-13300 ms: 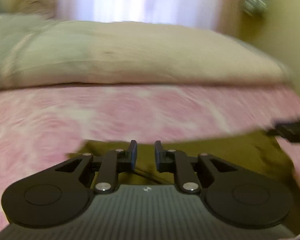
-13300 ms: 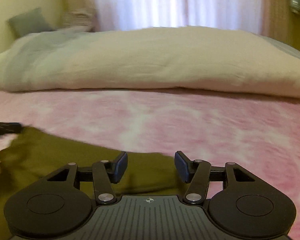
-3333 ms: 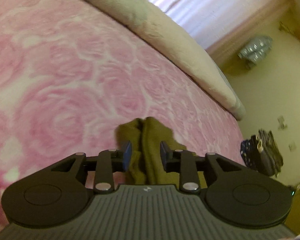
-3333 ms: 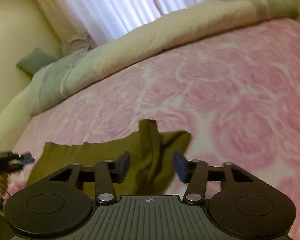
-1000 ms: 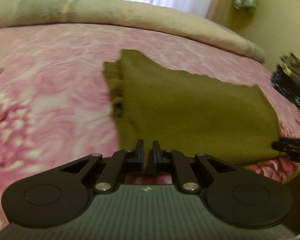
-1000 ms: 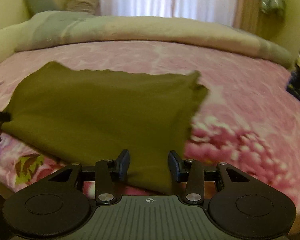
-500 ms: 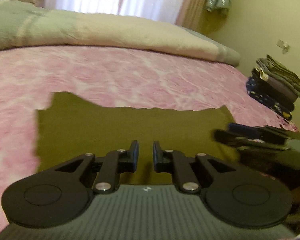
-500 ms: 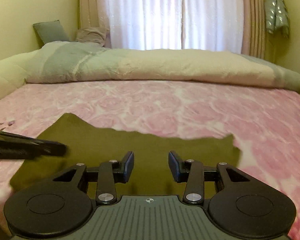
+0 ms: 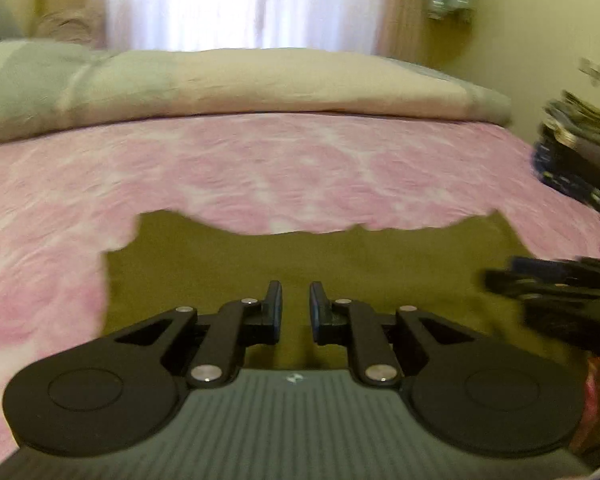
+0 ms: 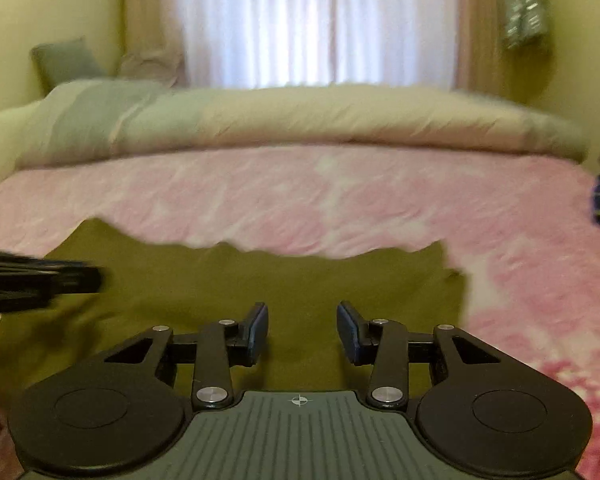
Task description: Fold clothes
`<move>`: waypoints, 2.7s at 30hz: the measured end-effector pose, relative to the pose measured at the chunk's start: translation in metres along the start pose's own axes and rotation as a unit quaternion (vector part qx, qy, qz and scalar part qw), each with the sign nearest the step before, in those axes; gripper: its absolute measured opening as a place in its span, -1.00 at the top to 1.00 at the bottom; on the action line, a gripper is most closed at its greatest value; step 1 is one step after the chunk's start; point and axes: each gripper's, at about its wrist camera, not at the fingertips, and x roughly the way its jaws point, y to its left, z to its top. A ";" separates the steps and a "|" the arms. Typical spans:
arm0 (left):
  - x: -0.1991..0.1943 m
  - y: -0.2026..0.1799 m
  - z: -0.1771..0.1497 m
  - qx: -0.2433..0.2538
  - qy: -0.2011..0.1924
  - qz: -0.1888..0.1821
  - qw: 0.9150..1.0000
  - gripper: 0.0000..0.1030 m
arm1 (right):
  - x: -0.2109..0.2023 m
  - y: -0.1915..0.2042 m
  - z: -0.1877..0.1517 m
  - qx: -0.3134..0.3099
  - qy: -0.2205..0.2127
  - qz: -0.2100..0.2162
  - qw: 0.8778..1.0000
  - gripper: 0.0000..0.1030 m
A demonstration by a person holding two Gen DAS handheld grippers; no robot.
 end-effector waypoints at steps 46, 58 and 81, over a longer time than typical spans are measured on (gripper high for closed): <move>-0.243 -0.060 -0.058 0.032 0.022 0.119 0.992 0.12 | -0.205 0.012 -0.047 0.068 0.053 -0.011 0.996 -0.43; -0.245 -0.055 -0.071 0.019 0.044 0.141 0.989 0.11 | -0.186 0.026 -0.060 0.053 0.084 0.022 0.995 -0.43; -0.187 -0.055 -0.065 0.025 0.085 0.067 0.994 0.09 | -0.165 0.015 -0.056 0.056 0.109 -0.035 0.992 -0.43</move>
